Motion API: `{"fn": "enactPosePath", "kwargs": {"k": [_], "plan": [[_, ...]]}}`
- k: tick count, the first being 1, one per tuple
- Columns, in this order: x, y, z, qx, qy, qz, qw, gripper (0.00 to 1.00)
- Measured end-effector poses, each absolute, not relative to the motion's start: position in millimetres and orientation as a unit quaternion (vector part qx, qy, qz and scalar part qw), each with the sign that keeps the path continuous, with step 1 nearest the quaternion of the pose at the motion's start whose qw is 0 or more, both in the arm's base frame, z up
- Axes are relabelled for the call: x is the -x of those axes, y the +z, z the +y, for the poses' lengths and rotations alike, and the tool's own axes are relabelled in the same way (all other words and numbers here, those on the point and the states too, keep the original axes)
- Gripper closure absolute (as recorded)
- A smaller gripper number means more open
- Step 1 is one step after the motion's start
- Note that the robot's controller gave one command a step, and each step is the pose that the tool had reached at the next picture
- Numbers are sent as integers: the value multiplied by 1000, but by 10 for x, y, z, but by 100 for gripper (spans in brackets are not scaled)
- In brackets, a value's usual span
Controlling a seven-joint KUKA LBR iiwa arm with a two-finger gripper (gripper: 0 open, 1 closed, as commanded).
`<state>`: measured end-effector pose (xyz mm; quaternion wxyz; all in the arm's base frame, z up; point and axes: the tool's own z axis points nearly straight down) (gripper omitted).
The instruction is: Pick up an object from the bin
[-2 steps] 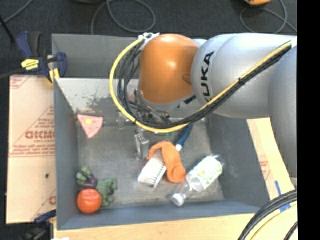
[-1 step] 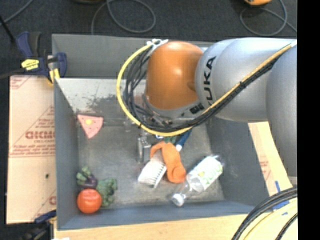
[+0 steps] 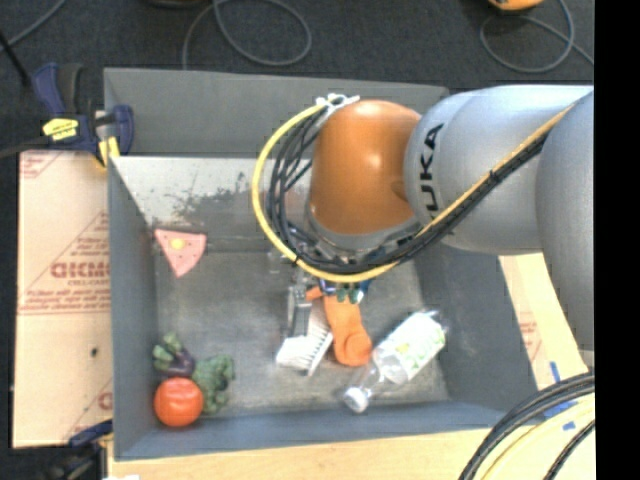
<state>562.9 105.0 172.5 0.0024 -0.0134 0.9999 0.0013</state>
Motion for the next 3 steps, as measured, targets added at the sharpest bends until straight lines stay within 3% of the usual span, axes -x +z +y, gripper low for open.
{"fn": "enactPosePath", "kwargs": {"k": [1,2,3], "plan": [[-5639,1557,545,106,1,994,5,0],[-5601,1479,342,80,0,997,4,0],[-5499,1089,354,78,2,997,8,0]]}}
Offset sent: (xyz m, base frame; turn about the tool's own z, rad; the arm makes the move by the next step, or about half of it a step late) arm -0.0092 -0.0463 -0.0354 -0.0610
